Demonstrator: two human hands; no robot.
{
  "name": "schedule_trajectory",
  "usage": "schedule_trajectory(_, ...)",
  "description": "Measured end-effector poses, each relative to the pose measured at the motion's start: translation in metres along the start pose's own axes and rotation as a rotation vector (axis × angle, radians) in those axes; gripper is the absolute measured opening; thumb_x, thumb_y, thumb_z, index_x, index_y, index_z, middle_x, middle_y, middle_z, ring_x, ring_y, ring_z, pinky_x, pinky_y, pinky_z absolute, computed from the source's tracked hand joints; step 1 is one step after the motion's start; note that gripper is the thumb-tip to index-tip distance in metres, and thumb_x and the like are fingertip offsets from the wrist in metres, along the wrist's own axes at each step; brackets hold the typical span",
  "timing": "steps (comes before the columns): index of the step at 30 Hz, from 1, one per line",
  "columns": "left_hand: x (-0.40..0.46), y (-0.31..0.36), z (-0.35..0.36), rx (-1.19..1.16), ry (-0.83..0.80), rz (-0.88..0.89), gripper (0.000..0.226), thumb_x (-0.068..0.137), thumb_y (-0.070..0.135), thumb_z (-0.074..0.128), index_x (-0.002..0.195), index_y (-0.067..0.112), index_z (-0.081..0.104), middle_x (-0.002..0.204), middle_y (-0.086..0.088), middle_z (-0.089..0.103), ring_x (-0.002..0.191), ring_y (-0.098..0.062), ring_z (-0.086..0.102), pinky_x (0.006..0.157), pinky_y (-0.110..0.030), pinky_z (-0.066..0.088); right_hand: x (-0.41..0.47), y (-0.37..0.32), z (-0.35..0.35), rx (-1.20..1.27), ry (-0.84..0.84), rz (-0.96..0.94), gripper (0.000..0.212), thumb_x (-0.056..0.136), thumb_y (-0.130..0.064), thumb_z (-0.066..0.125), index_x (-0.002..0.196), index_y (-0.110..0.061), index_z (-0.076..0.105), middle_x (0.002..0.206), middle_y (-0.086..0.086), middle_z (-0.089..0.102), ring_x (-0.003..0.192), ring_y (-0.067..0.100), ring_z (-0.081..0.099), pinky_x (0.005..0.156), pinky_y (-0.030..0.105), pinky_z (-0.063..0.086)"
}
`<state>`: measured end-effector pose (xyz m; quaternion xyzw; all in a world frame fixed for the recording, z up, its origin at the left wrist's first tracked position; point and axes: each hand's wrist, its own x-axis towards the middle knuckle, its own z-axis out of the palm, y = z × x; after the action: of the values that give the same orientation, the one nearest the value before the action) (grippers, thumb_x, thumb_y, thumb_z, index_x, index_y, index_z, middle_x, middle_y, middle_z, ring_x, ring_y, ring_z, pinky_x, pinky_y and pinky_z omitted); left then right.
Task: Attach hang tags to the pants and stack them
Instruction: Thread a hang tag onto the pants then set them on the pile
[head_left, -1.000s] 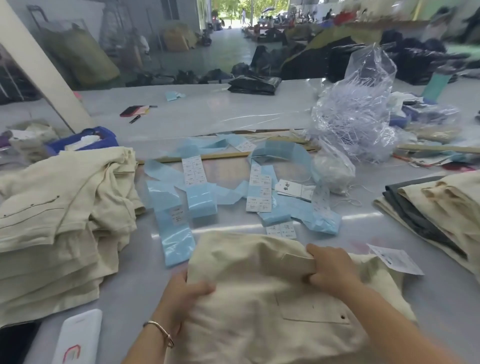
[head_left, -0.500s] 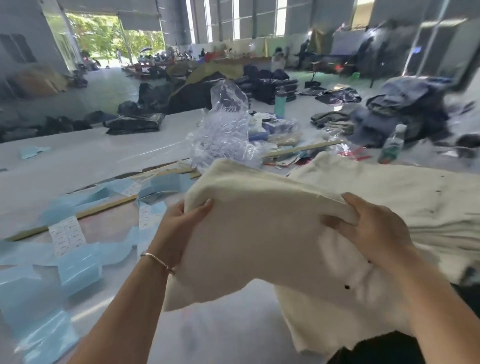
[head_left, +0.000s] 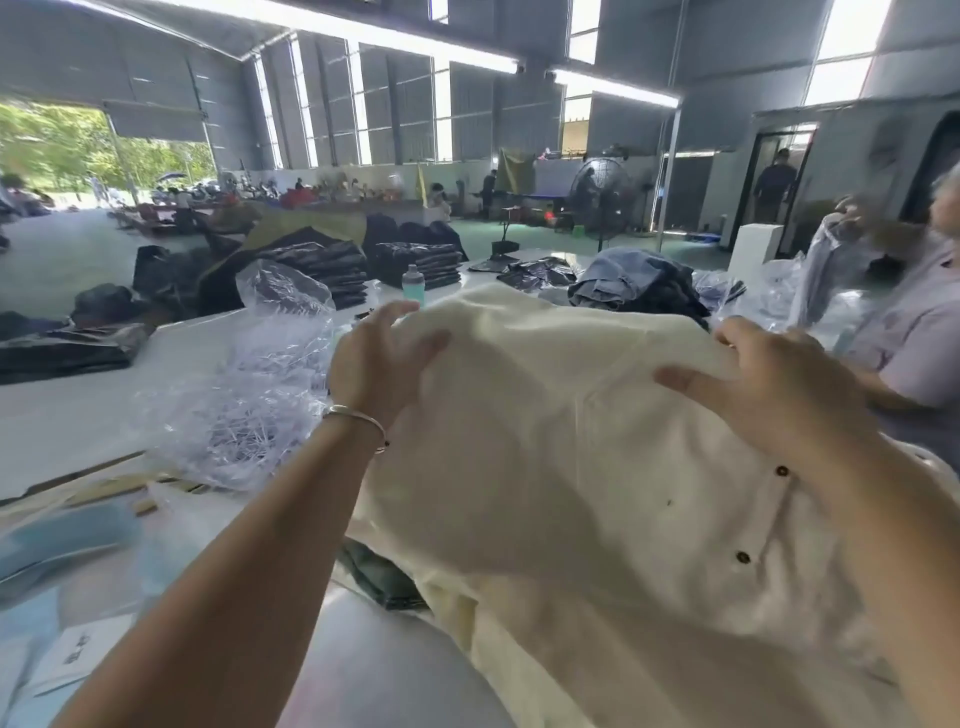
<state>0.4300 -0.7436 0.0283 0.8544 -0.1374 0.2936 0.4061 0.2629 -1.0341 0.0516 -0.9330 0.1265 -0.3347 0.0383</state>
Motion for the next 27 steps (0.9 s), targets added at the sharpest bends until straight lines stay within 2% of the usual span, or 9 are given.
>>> schedule_trajectory(2,0.012,-0.01,0.031,0.134,-0.017,0.008,0.051,0.082,0.043,0.071,0.127,0.026,0.057,0.118,-0.008,0.064,0.113,-0.03,0.053,0.095,-0.037,0.04,0.025,0.007,0.032,-0.132,-0.153,0.052,0.076,0.073,-0.083,0.041,0.115,-0.021,0.048,0.097,0.006,0.06,0.094,0.03,0.055,0.081,0.043,0.043)
schedule_trajectory(4,0.004,-0.023,0.065,0.339,-0.108,-0.001,0.044,0.087,0.042,0.063,0.128,0.026,0.055,0.12,-0.007,0.06,0.116,-0.029,0.048,0.099,-0.039,0.037,0.028,0.012,0.074,-0.26,-0.387,0.008,0.077,0.082,-0.074,0.046,0.141,-0.027,0.03,0.141,0.011,0.04,0.131,0.031,0.037,0.105,0.047,0.031)
schedule_trajectory(6,-0.027,-0.035,0.102,0.433,-0.302,0.008,0.036,0.091,0.043,0.057,0.124,0.028,0.06,0.126,-0.001,0.058,0.121,-0.024,0.047,0.102,-0.036,0.036,0.01,0.015,0.119,-0.176,-0.606,-0.136,0.072,0.087,-0.066,0.048,0.148,-0.037,0.021,0.153,0.0,0.026,0.141,0.023,0.023,0.114,0.043,0.019)
schedule_trajectory(9,-0.093,-0.047,0.153,0.416,-0.682,0.007,0.027,0.091,0.041,0.055,0.111,0.027,0.066,0.123,0.007,0.06,0.12,-0.019,0.052,0.099,-0.032,0.041,-0.023,0.018,0.168,-0.106,-0.883,-0.316,0.056,0.09,-0.06,0.045,0.142,-0.038,0.037,0.149,-0.008,0.035,0.14,0.012,0.025,0.117,0.044,0.002)
schedule_trajectory(11,-0.129,-0.056,0.173,0.522,-0.764,0.12,0.034,0.094,0.045,0.044,0.117,0.028,0.061,0.128,0.01,0.058,0.122,-0.017,0.051,0.098,-0.033,0.038,-0.03,0.017,0.185,-0.122,-0.908,-0.395,0.051,0.092,-0.058,0.043,0.136,-0.034,0.044,0.145,-0.006,0.038,0.137,0.014,0.028,0.117,0.041,0.0)
schedule_trajectory(16,-0.146,-0.079,0.177,0.447,-0.708,0.156,0.043,0.102,0.045,0.03,0.141,0.036,0.044,0.151,0.016,0.037,0.141,-0.009,0.03,0.111,-0.024,0.011,-0.024,0.016,0.189,-0.04,-0.851,-0.452,0.045,0.09,-0.056,0.049,0.128,-0.032,0.052,0.134,-0.008,0.045,0.126,0.016,0.041,0.112,0.03,0.016)
schedule_trajectory(20,-0.137,-0.073,0.147,0.171,-0.771,0.064,0.025,0.095,0.025,0.051,0.109,0.017,0.07,0.116,0.0,0.067,0.111,-0.019,0.058,0.1,-0.031,0.041,-0.025,0.004,0.168,0.007,-0.835,-0.419,0.022,0.091,-0.05,0.052,0.109,-0.036,0.053,0.126,-0.012,0.053,0.118,0.013,0.047,0.098,0.025,0.031)
schedule_trajectory(22,-0.145,-0.072,0.117,0.008,-0.687,-0.099,0.021,0.091,0.017,0.057,0.106,0.016,0.072,0.111,0.002,0.069,0.107,-0.015,0.061,0.095,-0.028,0.046,-0.032,-0.016,0.153,0.105,-0.745,-0.414,0.011,0.092,-0.047,0.053,0.091,-0.038,0.047,0.112,-0.017,0.057,0.109,0.007,0.049,0.09,0.024,0.036)
schedule_trajectory(27,-0.184,-0.071,-0.012,-0.213,-0.381,-0.295,0.012,0.085,0.019,0.068,0.09,0.028,0.075,0.085,0.01,0.071,0.077,-0.008,0.065,0.07,-0.025,0.052,-0.066,-0.121,0.122,0.552,-0.577,-0.522,0.021,0.083,-0.034,0.068,0.07,-0.03,0.052,0.073,-0.015,0.058,0.078,-0.001,0.05,0.068,0.013,0.039)
